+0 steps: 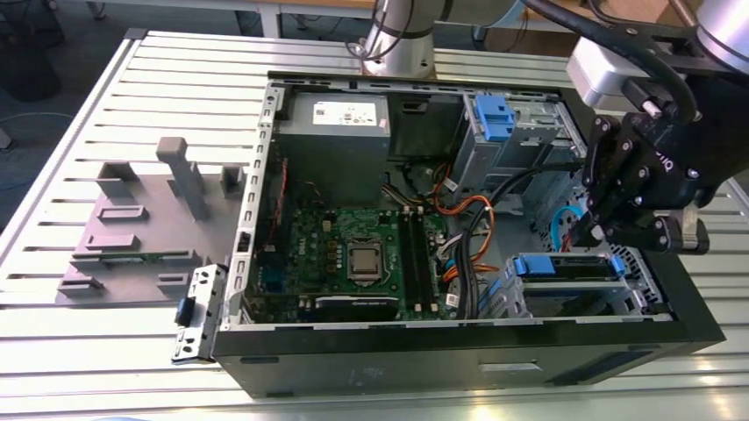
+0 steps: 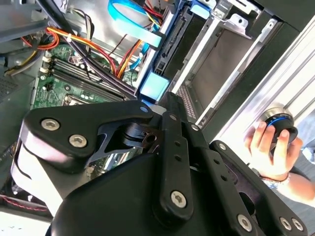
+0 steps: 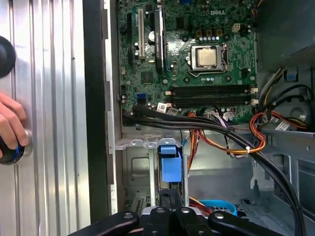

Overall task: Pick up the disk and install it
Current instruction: 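Insert the disk into the insertion slot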

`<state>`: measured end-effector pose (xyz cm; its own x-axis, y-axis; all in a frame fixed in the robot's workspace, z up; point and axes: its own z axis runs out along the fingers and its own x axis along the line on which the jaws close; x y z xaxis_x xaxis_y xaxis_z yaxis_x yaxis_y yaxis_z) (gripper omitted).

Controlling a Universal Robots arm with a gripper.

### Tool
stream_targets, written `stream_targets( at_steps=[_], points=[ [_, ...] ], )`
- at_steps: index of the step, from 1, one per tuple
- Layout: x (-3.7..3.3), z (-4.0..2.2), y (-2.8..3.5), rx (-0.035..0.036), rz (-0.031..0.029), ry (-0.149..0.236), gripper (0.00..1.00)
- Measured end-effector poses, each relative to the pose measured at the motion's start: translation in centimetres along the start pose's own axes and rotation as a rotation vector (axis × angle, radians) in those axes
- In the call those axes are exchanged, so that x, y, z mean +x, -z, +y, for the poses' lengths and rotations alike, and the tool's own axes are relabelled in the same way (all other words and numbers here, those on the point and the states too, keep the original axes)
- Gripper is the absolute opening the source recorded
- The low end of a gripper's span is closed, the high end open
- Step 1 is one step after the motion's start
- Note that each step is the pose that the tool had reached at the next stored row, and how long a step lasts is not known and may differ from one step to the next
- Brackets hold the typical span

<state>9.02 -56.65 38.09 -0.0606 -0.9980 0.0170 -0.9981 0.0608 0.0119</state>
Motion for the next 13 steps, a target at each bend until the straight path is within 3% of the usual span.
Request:
stream_targets(
  at_steps=[9,11,13],
  points=[
    [-0.04,-0.54,-0.51,-0.0004,-0.0019,-0.013,0.11],
    [-0.04,-0.59,-0.60,-0.0007,-0.0065,-0.014,0.11],
    [-0.05,-0.63,-0.70,-0.0012,-0.0149,-0.015,0.11]
  ],
)
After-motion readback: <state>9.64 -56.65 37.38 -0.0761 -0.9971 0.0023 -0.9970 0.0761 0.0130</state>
